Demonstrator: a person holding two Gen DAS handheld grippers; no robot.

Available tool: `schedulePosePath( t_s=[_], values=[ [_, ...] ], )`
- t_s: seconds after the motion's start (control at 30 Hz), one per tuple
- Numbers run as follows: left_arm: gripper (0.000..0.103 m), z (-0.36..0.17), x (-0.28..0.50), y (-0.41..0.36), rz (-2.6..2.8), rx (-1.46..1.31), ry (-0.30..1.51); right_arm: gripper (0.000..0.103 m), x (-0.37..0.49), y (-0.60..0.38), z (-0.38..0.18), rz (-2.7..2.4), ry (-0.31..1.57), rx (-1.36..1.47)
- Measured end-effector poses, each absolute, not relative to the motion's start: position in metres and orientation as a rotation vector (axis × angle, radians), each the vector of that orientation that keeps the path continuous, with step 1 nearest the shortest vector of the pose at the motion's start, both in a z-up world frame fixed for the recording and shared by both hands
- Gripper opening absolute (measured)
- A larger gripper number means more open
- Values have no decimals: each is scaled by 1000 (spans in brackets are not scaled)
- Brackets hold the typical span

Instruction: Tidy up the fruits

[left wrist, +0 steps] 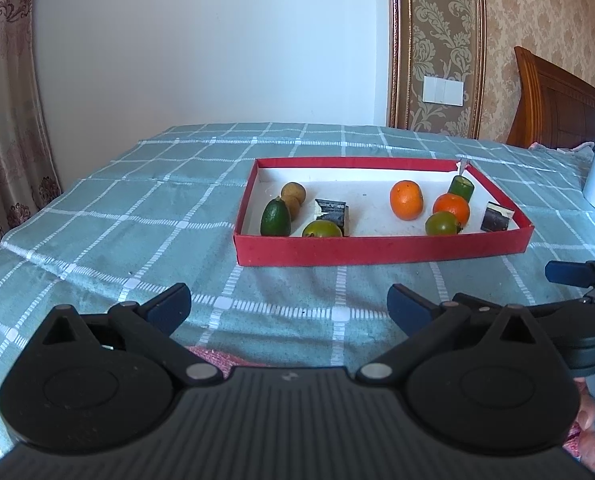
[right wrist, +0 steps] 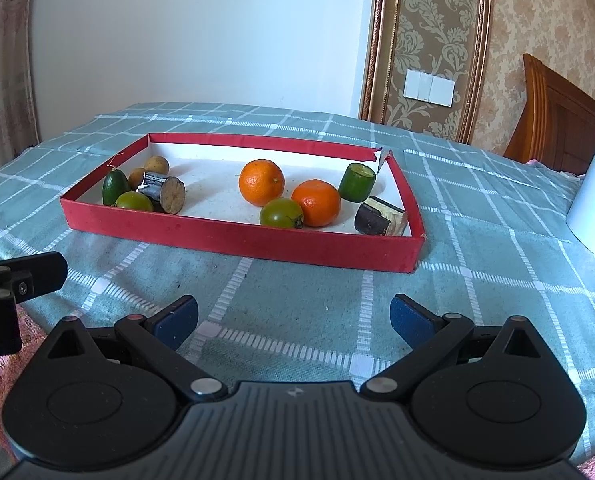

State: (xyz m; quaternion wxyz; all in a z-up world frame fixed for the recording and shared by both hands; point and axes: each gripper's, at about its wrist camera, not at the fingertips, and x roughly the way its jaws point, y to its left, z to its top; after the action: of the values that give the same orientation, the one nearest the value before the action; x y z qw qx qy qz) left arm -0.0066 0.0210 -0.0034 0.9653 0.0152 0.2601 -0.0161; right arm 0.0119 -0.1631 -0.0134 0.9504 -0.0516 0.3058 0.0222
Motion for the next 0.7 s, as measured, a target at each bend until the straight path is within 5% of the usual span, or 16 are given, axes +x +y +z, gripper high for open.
schedulePosePath(
  t_s=[0.7],
  values=[
    [103,5,-9,11,-51,79,433,103,20,-159,-21,54,651,-107]
  ],
)
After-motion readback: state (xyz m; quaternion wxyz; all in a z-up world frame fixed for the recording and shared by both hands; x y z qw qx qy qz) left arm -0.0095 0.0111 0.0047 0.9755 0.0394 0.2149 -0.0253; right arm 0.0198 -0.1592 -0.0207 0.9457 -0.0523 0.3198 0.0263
